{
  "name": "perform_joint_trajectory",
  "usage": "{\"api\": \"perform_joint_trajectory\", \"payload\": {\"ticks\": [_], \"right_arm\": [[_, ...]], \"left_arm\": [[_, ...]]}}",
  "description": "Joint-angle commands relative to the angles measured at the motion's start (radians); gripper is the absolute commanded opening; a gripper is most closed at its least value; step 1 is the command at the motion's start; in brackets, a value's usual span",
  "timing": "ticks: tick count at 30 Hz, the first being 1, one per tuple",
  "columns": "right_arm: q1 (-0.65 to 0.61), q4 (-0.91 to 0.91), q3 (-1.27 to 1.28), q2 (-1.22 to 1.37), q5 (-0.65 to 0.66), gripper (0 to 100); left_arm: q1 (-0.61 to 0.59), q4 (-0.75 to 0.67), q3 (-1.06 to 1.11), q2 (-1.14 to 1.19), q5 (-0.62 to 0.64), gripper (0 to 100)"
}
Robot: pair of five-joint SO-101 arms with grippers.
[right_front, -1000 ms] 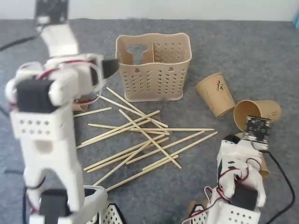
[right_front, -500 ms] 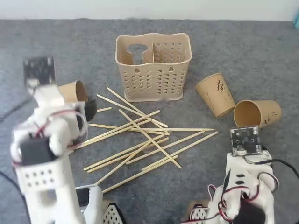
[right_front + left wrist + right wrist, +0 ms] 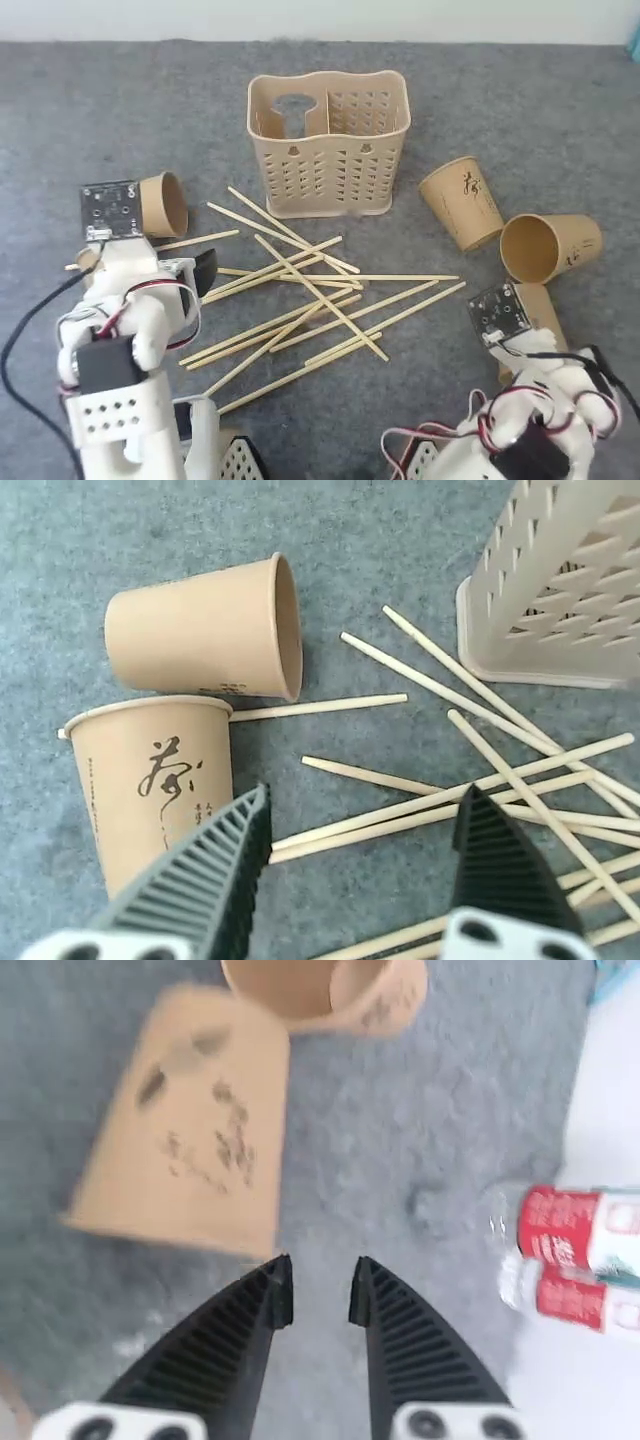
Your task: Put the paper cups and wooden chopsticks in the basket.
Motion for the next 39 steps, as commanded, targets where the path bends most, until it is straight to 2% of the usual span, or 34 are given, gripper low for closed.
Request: {"api": "perform_joint_trajectory", "payload": {"ticks": [1,8,16,21,25,28,32,34,39], "right_arm": [[0.122,0.035,0.068,-0.002,0.158,12.1],[0.15,0.051,0.112,-0.001,0.224,24.6],[0.097,-0.153,0.397,0.001,0.129,24.6],[0.035,-0.176,0.489,0.001,0.087,24.7],[-0.035,-0.22,0.503,-0.001,-0.029,24.5],[-0.096,-0.312,0.514,-0.001,-0.126,19.4],[-0.174,-0.406,0.511,-0.001,-0.227,0.0],[-0.189,-0.417,0.508,-0.001,-0.256,3.5],[-0.194,-0.418,0.405,-0.001,-0.308,0.8]], "left_arm": [[-0.005,-0.029,-0.007,-0.017,-0.011,28],[-0.003,-0.029,-0.007,-0.017,-0.009,28],[-0.003,-0.029,-0.005,-0.017,-0.011,28],[0.008,-0.049,0.005,-0.017,-0.011,28],[0.034,-0.098,0.065,-0.018,-0.011,28],[0.035,-0.121,0.091,-0.023,-0.009,28],[0.028,-0.126,0.09,-0.025,-0.006,28],[0.028,-0.126,0.091,-0.025,-0.005,28],[0.032,-0.126,0.091,-0.025,-0.005,28]]}}
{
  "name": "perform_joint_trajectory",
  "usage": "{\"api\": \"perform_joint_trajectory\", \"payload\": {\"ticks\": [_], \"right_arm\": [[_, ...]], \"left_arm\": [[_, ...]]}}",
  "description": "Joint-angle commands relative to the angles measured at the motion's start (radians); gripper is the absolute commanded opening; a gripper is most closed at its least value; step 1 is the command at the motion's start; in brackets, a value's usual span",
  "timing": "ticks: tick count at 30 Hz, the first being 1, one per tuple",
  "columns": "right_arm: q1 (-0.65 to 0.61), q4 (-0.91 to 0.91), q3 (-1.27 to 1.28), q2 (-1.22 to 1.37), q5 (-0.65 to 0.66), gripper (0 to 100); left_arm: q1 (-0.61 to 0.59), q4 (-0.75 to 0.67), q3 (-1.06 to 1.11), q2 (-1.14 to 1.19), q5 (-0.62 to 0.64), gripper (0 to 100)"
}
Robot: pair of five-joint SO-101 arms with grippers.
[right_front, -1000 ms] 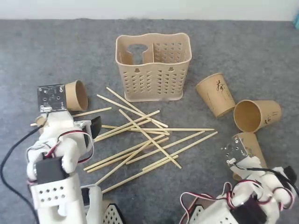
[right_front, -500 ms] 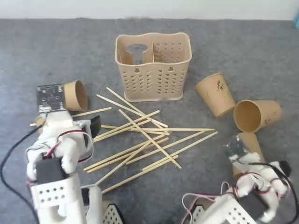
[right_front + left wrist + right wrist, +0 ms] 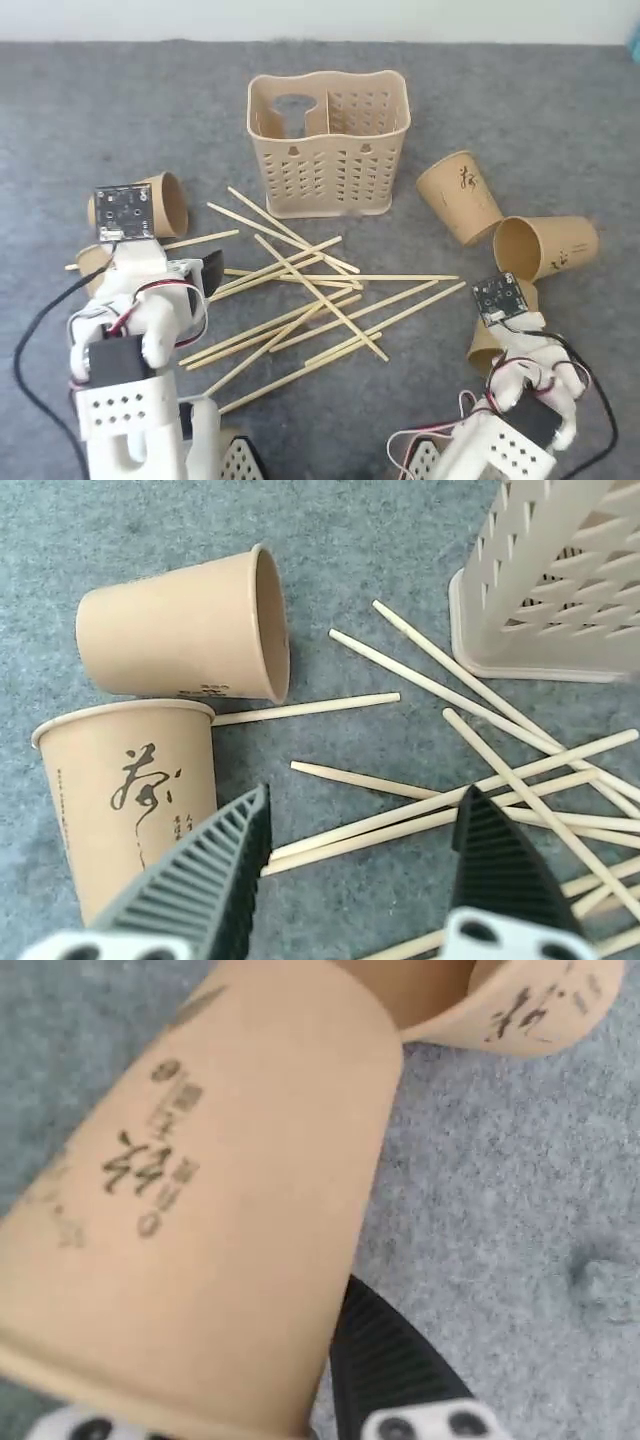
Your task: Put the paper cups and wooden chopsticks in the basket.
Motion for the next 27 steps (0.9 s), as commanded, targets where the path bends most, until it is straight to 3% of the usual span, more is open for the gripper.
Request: {"api": "perform_joint_trajectory", "payload": {"ticks": [1,14,18,27], "right_arm": [[-0.013,-0.015,-0.123,-0.012,-0.064,0.9],[-0.01,-0.008,-0.462,-0.008,-0.086,0.9],[-0.01,-0.008,-0.548,0.025,-0.146,0.9],[-0.041,0.168,-1.023,0.627,-0.371,0.9]], "left_arm": [[0.006,-0.031,-0.01,-0.018,-0.005,28],[0.008,-0.035,0.012,-0.018,-0.005,28],[0.008,-0.074,0.038,-0.018,-0.003,28],[0.002,-0.161,0.11,-0.018,-0.002,28]]}}
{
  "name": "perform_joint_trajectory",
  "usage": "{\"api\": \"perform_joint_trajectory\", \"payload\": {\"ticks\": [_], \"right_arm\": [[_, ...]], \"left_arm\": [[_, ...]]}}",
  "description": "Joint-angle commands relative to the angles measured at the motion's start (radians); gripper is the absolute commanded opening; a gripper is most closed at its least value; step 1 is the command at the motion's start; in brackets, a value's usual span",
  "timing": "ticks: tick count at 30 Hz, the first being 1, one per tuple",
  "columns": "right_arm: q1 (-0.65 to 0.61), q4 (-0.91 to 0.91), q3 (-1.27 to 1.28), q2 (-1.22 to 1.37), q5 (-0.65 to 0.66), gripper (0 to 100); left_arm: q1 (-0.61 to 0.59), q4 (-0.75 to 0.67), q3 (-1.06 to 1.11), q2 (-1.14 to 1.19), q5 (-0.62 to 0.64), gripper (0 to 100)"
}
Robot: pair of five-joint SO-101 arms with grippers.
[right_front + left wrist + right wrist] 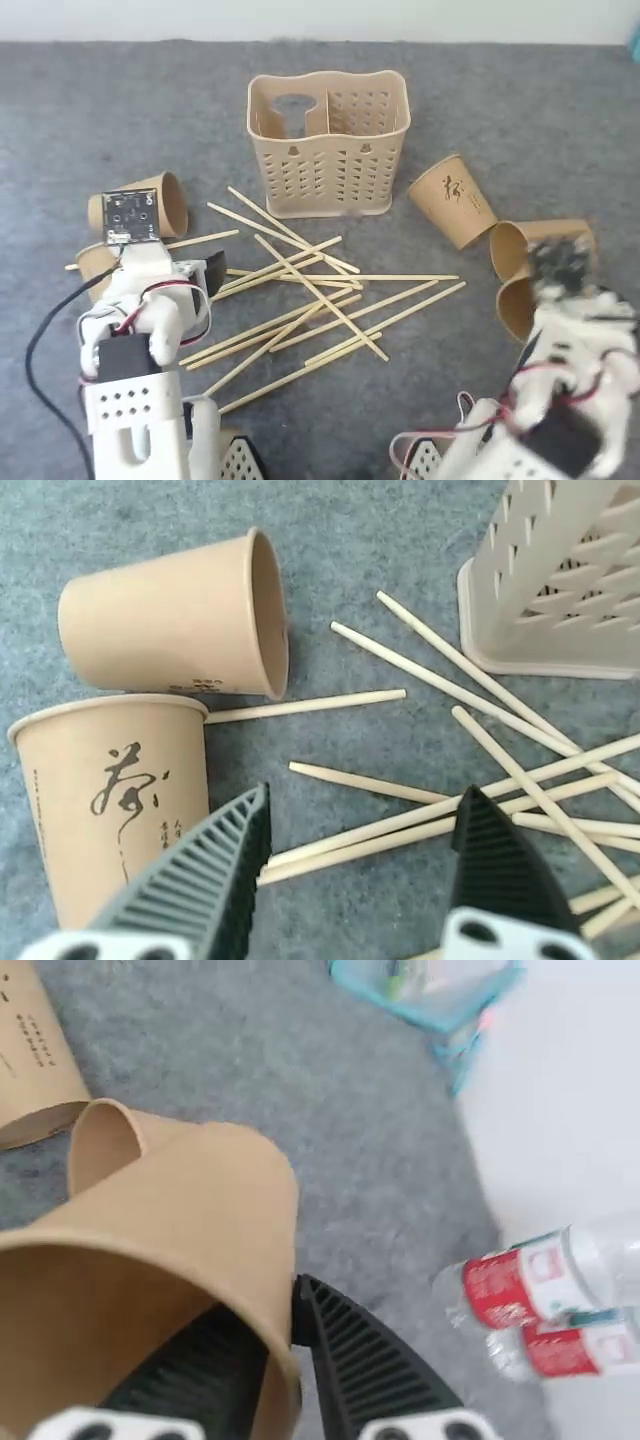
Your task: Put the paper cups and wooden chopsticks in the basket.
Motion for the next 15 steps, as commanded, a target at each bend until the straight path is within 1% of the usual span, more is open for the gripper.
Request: {"api": "perform_joint_trajectory", "payload": {"ticks": [1,5,9,13,15], "right_arm": [[-0.039,0.14,-0.353,0.403,-0.149,0.9],[-0.093,0.321,-0.64,0.673,-0.302,0.9],[-0.168,0.513,-0.919,0.888,-0.439,0.9],[-0.231,0.529,-1.073,1.015,-0.568,0.9],[-0.283,0.527,-1.114,1.052,-0.601,0.9]], "left_arm": [[0.002,-0.054,0.01,-0.018,0.011,28],[0.0,-0.12,0.048,-0.018,0.086,28],[-0.002,-0.153,0.07,-0.018,0.092,28],[-0.002,-0.222,0.124,-0.02,0.089,28],[-0.003,-0.284,0.165,-0.02,0.087,28]]}}
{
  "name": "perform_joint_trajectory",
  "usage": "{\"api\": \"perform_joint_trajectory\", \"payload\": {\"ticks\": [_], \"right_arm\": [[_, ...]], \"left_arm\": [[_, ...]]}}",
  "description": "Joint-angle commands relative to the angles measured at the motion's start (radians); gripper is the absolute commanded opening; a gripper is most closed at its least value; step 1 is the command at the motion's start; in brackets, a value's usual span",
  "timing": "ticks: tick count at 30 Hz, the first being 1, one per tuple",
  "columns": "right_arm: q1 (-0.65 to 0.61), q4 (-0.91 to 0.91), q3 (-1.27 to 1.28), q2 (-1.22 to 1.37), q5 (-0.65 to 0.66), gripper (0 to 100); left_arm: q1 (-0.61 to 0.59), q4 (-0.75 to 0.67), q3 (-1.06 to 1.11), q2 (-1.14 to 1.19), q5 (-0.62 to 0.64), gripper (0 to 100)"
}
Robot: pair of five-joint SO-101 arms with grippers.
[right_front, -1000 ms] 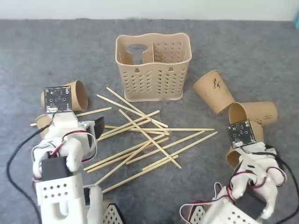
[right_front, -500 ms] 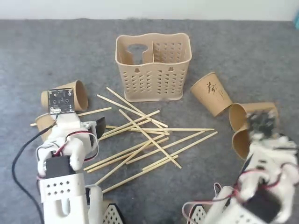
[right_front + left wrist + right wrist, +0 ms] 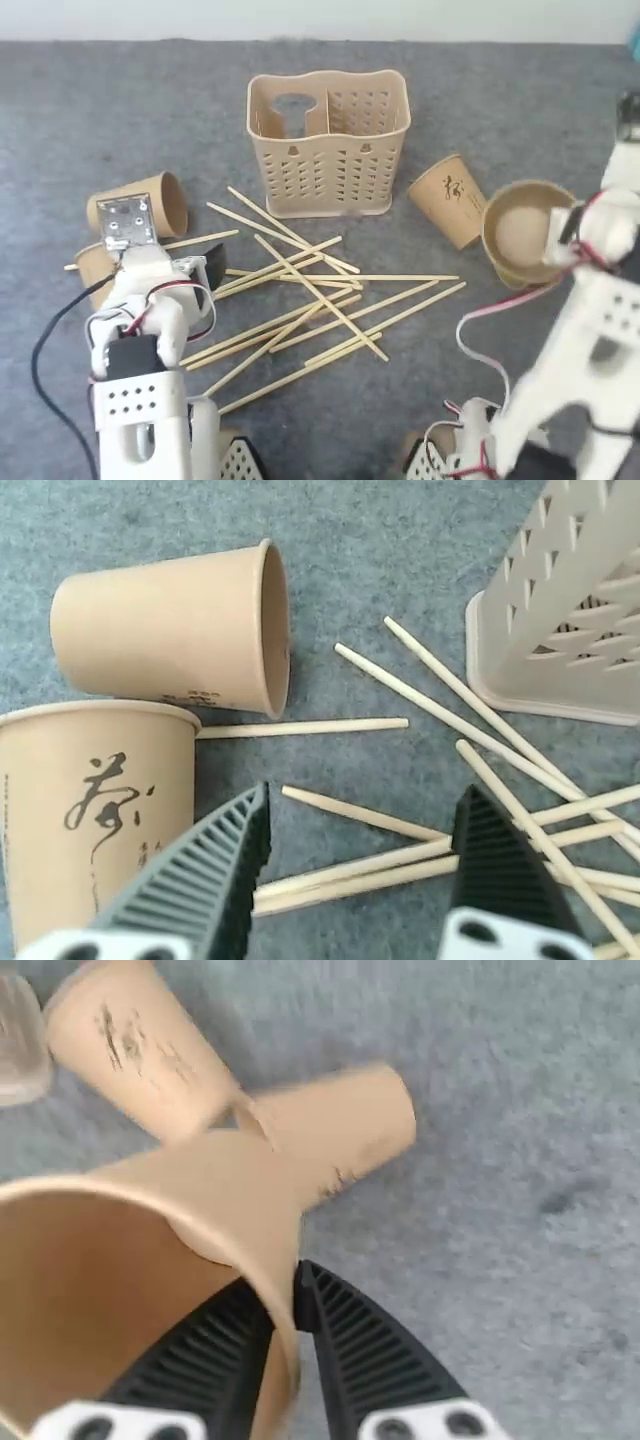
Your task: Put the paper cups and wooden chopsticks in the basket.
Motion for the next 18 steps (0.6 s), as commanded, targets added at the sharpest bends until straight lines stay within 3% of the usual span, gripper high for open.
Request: {"api": "perform_joint_trajectory", "payload": {"ticks": [1,12,18], "right_arm": [[-0.107,0.038,-0.163,0.084,-0.103,0.9],[-0.394,0.028,-0.522,0.228,-0.338,0.9],[-0.516,-0.025,-0.73,0.341,-0.353,1.1]], "left_arm": [[-0.009,-0.117,0.041,-0.02,0.009,28],[-0.081,-0.181,0.067,-0.02,0.015,28],[-0.081,-0.181,0.067,-0.02,0.015,28]]}}
